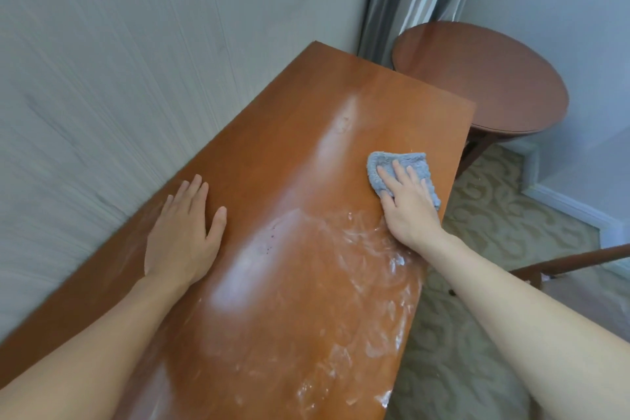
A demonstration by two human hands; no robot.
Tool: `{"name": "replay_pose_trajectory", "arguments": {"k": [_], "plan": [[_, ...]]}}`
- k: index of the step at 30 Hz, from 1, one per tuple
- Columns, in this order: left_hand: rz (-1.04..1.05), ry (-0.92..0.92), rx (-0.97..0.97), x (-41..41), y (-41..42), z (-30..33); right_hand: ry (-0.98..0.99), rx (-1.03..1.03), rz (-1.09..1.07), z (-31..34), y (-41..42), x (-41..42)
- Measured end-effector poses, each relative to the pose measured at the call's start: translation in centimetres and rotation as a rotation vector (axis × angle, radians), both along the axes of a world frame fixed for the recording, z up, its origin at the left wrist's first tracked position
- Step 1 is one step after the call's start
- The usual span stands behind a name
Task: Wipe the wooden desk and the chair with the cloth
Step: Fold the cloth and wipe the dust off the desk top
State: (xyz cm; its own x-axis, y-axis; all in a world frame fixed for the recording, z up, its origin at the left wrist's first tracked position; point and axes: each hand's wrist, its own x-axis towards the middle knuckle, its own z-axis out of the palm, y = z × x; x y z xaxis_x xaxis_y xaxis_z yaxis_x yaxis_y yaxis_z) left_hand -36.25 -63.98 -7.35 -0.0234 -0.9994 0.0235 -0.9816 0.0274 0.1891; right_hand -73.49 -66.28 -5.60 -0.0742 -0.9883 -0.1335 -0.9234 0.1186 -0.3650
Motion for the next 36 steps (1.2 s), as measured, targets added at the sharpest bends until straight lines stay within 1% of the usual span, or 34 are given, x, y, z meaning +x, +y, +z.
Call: {"name": "replay_pose_trajectory", "arguments": {"k": [2, 6, 10, 11, 13, 17, 21, 26, 31, 36], "plan": [[0.004, 0.006, -0.004, -0.1, -0.1, 0.1, -0.046, -0.045, -0.018, 0.3, 0.2, 0.1], [0.024, 0.006, -0.005, -0.2, -0.4, 0.2, 0.091, -0.008, 0.058, 0.3, -2.5, 1.1], [0.028, -0.005, 0.0, -0.2, -0.7, 0.0, 0.08, 0.043, 0.128, 0.3, -6.0, 2.8], [0.027, -0.004, 0.003, -0.3, -0.7, 0.0, 0.077, 0.052, 0.123, 0.2, -6.6, 2.9], [0.037, -0.005, -0.002, -0.4, -0.7, 0.0, 0.132, 0.044, 0.089, -0.3, -7.8, 2.6], [0.044, 0.001, 0.004, -0.6, -0.6, 0.4, 0.183, 0.073, -0.07, -0.8, -8.6, -0.2], [0.059, 0.013, 0.003, -0.9, -0.4, 0.9, 0.202, 0.061, -0.162, -1.1, -7.1, -1.9], [0.035, 0.004, -0.004, -0.7, -0.5, 0.6, 0.206, 0.018, -0.205, -1.4, -3.6, -2.5], [0.02, 0.022, -0.01, -0.4, -0.4, 0.4, 0.177, -0.033, -0.137, -1.5, 0.8, -0.2], [0.005, 0.049, -0.005, -0.2, -0.3, 0.4, 0.117, -0.015, -0.001, -1.0, 3.7, 5.3]]}}
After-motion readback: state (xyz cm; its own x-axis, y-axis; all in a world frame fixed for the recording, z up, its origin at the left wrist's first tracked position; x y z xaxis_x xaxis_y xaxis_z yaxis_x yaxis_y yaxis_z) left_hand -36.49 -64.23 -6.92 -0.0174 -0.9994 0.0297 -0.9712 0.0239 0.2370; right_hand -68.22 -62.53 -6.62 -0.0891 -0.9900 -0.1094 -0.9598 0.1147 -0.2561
